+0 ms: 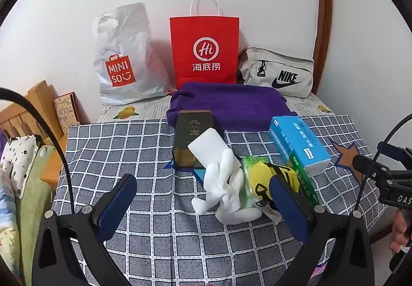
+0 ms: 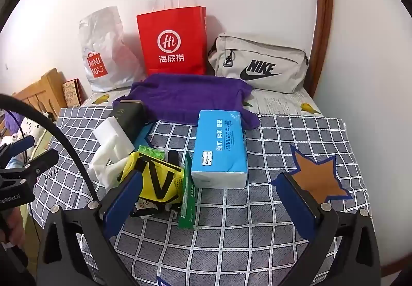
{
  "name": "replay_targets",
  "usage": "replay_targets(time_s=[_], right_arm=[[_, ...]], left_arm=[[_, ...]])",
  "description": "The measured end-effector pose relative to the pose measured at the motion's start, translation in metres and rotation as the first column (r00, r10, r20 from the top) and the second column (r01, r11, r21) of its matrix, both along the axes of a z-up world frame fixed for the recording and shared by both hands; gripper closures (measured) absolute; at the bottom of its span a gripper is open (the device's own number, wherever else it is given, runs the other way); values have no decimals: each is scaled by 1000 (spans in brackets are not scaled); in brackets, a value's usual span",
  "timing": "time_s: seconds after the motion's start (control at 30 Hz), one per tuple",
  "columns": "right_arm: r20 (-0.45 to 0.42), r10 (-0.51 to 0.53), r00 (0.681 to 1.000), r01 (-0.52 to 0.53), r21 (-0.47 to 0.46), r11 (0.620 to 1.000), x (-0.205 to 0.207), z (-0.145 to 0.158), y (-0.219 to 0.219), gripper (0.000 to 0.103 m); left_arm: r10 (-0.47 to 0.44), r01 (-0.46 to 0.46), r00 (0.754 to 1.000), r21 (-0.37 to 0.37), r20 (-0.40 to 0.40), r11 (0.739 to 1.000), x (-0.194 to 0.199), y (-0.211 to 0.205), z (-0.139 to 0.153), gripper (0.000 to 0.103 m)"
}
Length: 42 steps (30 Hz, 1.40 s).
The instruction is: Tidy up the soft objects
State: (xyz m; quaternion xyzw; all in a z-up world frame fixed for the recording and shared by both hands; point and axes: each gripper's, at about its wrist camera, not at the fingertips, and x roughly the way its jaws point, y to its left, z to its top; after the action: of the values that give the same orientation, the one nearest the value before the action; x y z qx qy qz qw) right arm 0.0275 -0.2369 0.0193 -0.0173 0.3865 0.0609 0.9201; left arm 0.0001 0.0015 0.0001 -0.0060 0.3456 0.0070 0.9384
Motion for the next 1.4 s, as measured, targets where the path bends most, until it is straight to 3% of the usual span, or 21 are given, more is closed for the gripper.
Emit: replay_targets(time_s=[1.4], right_arm=[[-6, 24, 1000, -24, 13, 1000, -12, 3, 7, 1]], left_arm=[[-11, 11, 1000, 17, 6, 1000, -5, -3, 2, 0]])
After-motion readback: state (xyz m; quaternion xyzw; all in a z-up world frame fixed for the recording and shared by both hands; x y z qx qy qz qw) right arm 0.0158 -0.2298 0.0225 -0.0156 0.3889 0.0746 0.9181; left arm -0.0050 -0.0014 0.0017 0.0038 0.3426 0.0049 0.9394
